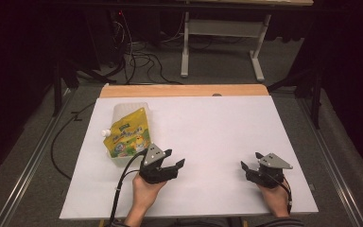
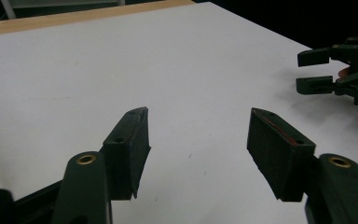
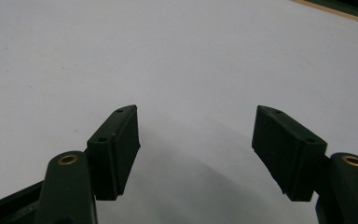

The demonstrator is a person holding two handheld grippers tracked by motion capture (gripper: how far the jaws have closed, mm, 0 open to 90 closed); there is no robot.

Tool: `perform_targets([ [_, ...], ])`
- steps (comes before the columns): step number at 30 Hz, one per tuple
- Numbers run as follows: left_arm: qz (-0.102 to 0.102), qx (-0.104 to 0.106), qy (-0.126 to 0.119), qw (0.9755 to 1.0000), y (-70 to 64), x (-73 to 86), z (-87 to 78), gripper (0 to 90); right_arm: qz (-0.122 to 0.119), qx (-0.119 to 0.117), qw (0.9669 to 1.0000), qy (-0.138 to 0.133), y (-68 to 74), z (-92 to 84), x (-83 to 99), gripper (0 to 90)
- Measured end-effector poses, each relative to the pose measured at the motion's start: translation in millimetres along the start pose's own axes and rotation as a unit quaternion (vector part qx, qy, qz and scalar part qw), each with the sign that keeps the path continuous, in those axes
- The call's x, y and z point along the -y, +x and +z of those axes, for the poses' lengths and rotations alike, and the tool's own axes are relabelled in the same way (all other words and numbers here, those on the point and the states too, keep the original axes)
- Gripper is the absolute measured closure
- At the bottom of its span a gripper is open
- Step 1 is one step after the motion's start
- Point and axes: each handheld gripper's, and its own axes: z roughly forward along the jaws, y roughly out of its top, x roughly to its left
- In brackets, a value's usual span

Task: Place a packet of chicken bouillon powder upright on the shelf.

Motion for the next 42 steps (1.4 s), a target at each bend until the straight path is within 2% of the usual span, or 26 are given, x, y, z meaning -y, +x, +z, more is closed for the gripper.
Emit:
perform_targets([
  [4, 0.003, -0.007, 0.003, 1.0, 1.0, 0.7, 4.6, 39.2, 0.004, 0.001, 1.0, 0.001, 0.2, -0.4, 0.1, 32.4],
  [12, -0.006, -0.009, 0.004, 0.9999, 2.3, 2.4, 14.7, 39.2, 0.005, 0.0, 1.0, -0.001, -0.1, -0.9, 0.2, 32.3],
  [21, 0.001, -0.02, 0.013, 0.9997, 3.5, 7.3, 26.2, 40.7, 0.002, 0.001, 1.0, -0.001, -0.1, -0.9, 0.2, 32.3],
  [34, -0.018, -0.027, 0.019, 0.9993, 8.0, 15.7, 39.6, 39.4, 0.003, 0.0, 1.0, -0.002, -0.2, -1.0, 0.2, 32.2],
  [42, -0.012, -0.035, 0.032, 0.9988, 8.3, 19.8, 47.7, 39.2, 0.001, 0.001, 1.0, -0.001, 0.0, -0.9, 0.1, 32.3],
])
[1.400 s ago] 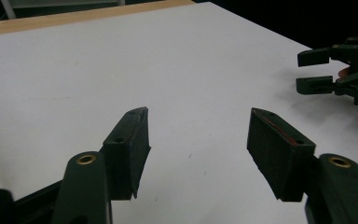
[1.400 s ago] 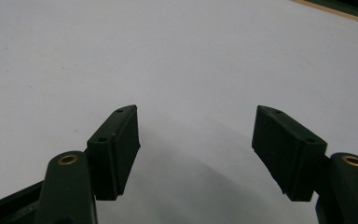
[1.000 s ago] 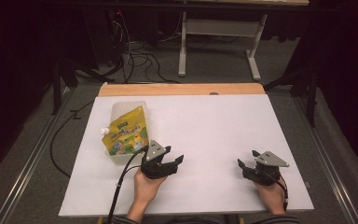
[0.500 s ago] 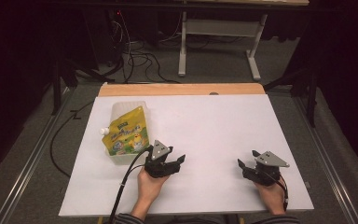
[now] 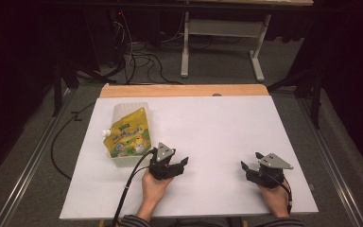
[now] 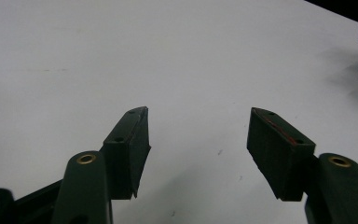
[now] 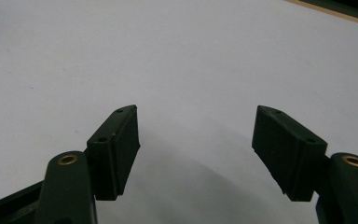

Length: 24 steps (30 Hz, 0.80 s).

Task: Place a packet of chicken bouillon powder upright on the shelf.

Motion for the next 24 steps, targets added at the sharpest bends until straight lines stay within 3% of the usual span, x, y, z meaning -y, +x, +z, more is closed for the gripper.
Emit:
perform_targets([
  [5, -0.004, -0.003, 0.015, 0.9999, 0.7, 1.6, 3.4, 40.5, 0.001, -0.001, 1.0, 0.0, 0.0, -0.1, 0.1, 32.2],
  [12, 0.001, -0.011, 0.01, 0.9999, 0.3, 3.6, 4.9, 40.7, 0.001, -0.001, 1.0, 0.0, 0.1, 0.1, 0.0, 32.2],
  [17, -0.009, -0.017, -0.005, 0.9998, 1.2, 8.6, 3.1, 40.8, -0.002, -0.002, 1.0, 0.002, -0.1, 0.8, -0.2, 32.3],
  [24, -0.003, -0.017, -0.002, 0.9998, -0.5, 9.3, 3.8, 39.6, 0.002, -0.001, 1.0, 0.001, 0.3, 0.3, 0.0, 32.3],
])
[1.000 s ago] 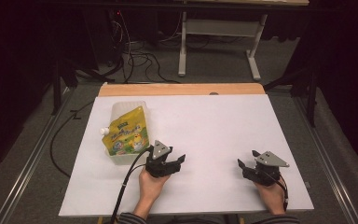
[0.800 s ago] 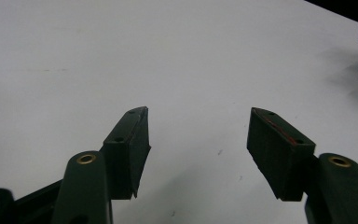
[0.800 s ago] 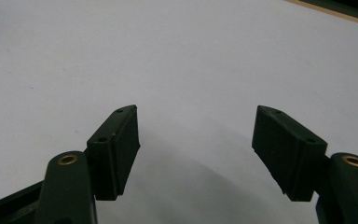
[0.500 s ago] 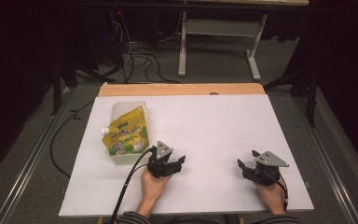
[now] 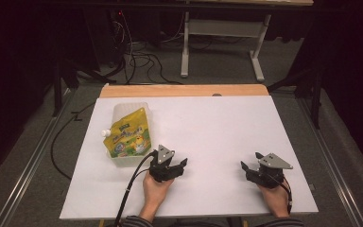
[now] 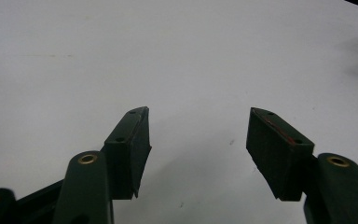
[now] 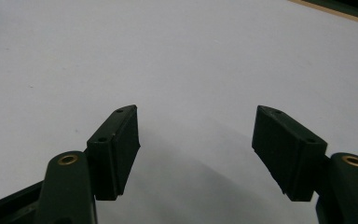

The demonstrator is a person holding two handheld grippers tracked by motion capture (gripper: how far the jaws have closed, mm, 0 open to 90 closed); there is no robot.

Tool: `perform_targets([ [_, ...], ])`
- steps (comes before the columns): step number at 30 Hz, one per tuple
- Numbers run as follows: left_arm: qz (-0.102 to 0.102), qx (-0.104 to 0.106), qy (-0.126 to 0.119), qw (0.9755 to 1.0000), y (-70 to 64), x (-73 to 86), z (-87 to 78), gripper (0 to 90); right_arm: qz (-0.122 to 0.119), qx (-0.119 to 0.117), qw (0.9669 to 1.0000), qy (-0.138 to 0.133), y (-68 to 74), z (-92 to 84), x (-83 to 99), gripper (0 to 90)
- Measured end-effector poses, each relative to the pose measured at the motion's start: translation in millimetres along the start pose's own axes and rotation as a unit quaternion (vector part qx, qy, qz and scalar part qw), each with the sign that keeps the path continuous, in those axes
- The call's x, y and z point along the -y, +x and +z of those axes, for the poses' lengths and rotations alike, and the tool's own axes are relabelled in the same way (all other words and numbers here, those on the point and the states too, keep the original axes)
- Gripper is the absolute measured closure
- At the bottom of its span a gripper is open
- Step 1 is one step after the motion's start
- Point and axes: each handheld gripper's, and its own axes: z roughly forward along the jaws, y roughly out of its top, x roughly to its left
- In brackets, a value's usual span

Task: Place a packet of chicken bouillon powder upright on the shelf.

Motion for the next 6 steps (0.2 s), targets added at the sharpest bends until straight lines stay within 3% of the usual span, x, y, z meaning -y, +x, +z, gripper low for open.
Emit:
perform_targets([
  [6, 0.009, -0.004, 0.002, 1.0, -2.4, 0.4, -0.3, 39.1, -0.002, 0.001, 1.0, -0.001, 0.1, 0.2, 0.1, 32.3],
])
